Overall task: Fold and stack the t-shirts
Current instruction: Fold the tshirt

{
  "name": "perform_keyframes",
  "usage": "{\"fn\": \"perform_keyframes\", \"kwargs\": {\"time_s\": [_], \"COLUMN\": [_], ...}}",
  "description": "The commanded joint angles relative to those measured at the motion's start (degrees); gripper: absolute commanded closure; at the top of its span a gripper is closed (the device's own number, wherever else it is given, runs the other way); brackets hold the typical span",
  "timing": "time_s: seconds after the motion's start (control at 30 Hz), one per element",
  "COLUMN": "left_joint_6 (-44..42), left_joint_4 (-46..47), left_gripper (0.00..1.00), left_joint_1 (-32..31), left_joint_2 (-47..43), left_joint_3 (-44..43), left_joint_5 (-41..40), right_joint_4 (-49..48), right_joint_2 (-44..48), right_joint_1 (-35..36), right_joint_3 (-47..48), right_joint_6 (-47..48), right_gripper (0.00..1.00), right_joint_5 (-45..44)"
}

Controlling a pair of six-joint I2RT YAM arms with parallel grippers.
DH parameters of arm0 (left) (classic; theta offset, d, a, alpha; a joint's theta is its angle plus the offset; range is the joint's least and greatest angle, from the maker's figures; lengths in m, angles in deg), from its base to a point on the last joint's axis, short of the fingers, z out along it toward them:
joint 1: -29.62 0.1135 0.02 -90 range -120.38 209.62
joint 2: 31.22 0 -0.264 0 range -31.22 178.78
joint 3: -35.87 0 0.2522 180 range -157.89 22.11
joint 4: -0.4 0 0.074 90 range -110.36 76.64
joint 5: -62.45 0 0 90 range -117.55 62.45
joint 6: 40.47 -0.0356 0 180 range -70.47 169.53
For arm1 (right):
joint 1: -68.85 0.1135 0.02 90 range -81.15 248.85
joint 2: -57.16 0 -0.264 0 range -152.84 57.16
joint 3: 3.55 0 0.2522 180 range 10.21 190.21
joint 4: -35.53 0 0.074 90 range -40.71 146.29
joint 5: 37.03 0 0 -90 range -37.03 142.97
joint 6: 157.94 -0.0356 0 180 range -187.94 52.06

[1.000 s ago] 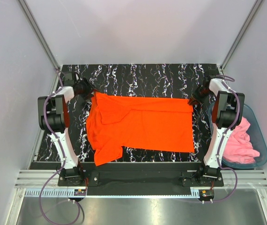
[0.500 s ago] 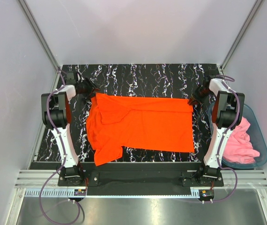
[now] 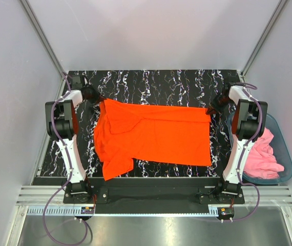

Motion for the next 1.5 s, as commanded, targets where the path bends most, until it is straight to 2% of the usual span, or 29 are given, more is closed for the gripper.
{"fn": "perform_keyframes", "kwargs": {"time_s": [0.0,0.03,0.07,0.1,0.2,0.27,0.3,0.4,0.43,0.5,0.57,0.6,0.63,0.73,0.77,0.9,1.0,1.17,1.33,1.43,1.47], "left_joint_6": [-1.68,-1.94,-2.46,-3.51,-5.97,-7.12,-7.56,-5.64,-5.11,-4.40,-4.92,-6.41,-7.38,-10.64,-10.90,-12.57,-13.54,-13.28,-11.78,-11.17,-10.99], "left_joint_4": [0.64,0.55,-0.84,-1.81,-4.62,-7.87,-8.41,-9.38,-9.38,-8.94,-9.03,-9.03,-9.03,-8.24,-8.15,-7.27,-7.27,-5.16,-5.34,-5.25,-5.16], "left_gripper": [1.00,0.98,0.91,0.66,0.41,0.37,0.37,0.37,0.36,0.37,0.37,0.37,0.36,0.32,0.29,0.28,0.27,0.28,0.40,0.57,0.68], "left_joint_1": [0.55,0.55,0.38,0.38,0.29,0.29,0.29,0.11,-0.32,-1.03,-2.87,-3.57,-5.06,-6.56,-6.57,-8.58,-9.11,-10.69,-11.14,-11.14,-11.05], "left_joint_2": [-0.49,-0.49,-0.92,-1.71,-7.68,-13.03,-15.32,-25.42,-29.71,-32.64,-34.76,-35.11,-35.29,-34.42,-34.15,-32.05,-30.29,-27.82,-26.41,-27.46,-27.56], "left_joint_3": [-3.94,-4.20,-4.29,-4.12,-0.61,1.76,4.30,12.71,14.76,20.63,23.64,26.01,27.07,30.16,30.68,31.92,31.66,31.92,31.66,30.95,30.60], "left_joint_5": [-3.57,-2.35,-2.34,-2.95,-6.90,-9.71,-10.42,-12.27,-11.23,-6.51,-3.41,-2.18,-0.77,0.99,1.00,-0.66,-1.90,-0.06,0.21,-1.10,-1.28], "right_joint_4": [-0.07,0.02,0.28,0.54,1.69,2.04,2.30,2.57,2.57,2.57,2.66,2.57,2.05,-1.89,-3.48,-10.78,-15.18,-17.29,-18.17,-18.61,-18.70], "right_joint_2": [-2.85,-2.94,-2.94,-2.59,-1.01,1.80,3.98,8.64,9.71,12.16,13.67,14.98,15.51,16.48,16.57,15.96,14.12,11.30,8.32,6.65,6.29], "right_joint_1": [-0.28,-0.28,-0.28,-0.28,-0.10,-0.10,-0.01,1.12,1.83,3.58,7.36,8.07,11.99,15.62,17.46,23.01,27.14,31.80,33.30,33.82,34.17], "right_joint_3": [1.00,1.17,1.70,2.14,3.19,3.54,3.55,3.63,3.72,3.90,3.64,3.46,3.20,1.09,-1.18,-6.03,-8.32,-9.11,-8.85,-7.44,-6.57], "right_joint_6": [-0.23,-0.15,0.29,0.38,1.26,1.26,1.17,0.56,0.64,1.26,2.66,3.19,4.06,2.85,1.97,-1.90,-4.10,-4.80,-6.21,-7.09,-7.18], "right_gripper": [0.87,0.87,0.86,0.85,0.79,0.73,0.67,0.58,0.56,0.54,0.47,0.45,0.43,0.43,0.43,0.43,0.44,0.44,0.44,0.46,0.47], "right_joint_5": [-4.97,-4.63,-4.27,-3.92,-3.30,-3.31,-3.22,-2.17,-1.99,-0.59,0.21,0.99,1.87,8.54,10.65,18.03,21.64,22.62,24.29,25.26,25.35]}}
